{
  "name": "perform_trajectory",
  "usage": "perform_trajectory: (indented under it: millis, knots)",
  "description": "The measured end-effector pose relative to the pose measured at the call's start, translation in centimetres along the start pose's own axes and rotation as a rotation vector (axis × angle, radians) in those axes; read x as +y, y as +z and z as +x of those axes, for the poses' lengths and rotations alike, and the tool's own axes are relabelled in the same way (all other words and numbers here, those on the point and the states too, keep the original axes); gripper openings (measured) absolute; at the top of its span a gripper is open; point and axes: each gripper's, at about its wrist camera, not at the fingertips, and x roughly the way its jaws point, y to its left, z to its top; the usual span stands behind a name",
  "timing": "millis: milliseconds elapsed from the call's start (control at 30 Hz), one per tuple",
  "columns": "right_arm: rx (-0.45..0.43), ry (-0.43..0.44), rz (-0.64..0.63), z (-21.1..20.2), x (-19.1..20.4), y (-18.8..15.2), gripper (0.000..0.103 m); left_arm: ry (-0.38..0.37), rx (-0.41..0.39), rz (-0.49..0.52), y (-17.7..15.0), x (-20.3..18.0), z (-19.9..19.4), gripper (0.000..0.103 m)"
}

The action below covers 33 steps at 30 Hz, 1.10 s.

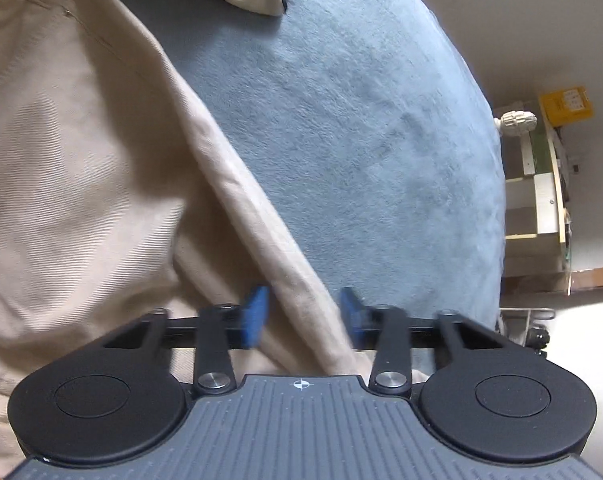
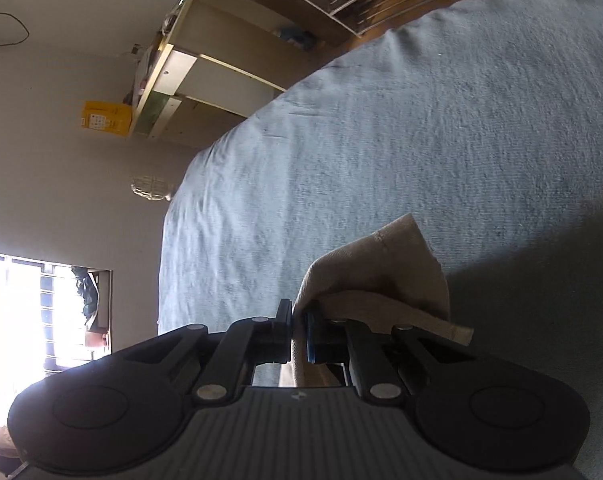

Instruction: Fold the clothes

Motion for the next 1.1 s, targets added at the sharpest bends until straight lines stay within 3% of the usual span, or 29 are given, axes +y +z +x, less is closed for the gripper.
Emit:
perform_trajectory:
  millis: [100,333,500,667,733,800,900,1067,1100]
  knots:
    - [-0.026,0.029,-0.011,-1.0,1.4,0.4,0.005,-0.012,-0.044,0.056,-0.1,-0.9,-0.5,0.003]
    - [-0.058,0.107,-0.135,-1.2,5.7,1.1,0.003,-0.028,-0.065,0.085,0.4,-1.2,-1.0,0.000]
    - [-0.003,0.086,-0.148,0.8,6.8,0.6,0.004,-0.029,-0.065,0.069,0.6,-0.7,-0.9,0.000]
    - [0.072,-0.011,-0.135,1.3,5.6,-0.7,0.007,-0.032,-0.063,0.052,0.8,-0.2,-0.9,0.000]
    - [0.117,-0.032,-0.038,1.3,3.5,-1.4,0.012,-0.033,-0.063,0.045,0.9,0.0,-0.8,0.000]
    - [0.176,-0.037,0.058,1.5,1.3,-2.8,0.031,-0.038,-0.069,0.052,1.0,-0.1,-0.9,0.000]
    - [0.267,-0.037,0.137,2.1,-1.2,-5.8,0.050,-0.037,-0.074,0.054,1.1,-0.2,-0.9,0.000]
    - [0.359,-0.060,0.248,5.0,-4.5,-9.8,0.054,-0.034,-0.080,0.051,1.1,-0.1,-1.3,0.000]
    - [0.334,-0.060,0.244,5.4,-4.7,-9.5,0.054,-0.033,-0.084,0.054,1.1,-0.1,-1.4,0.000]
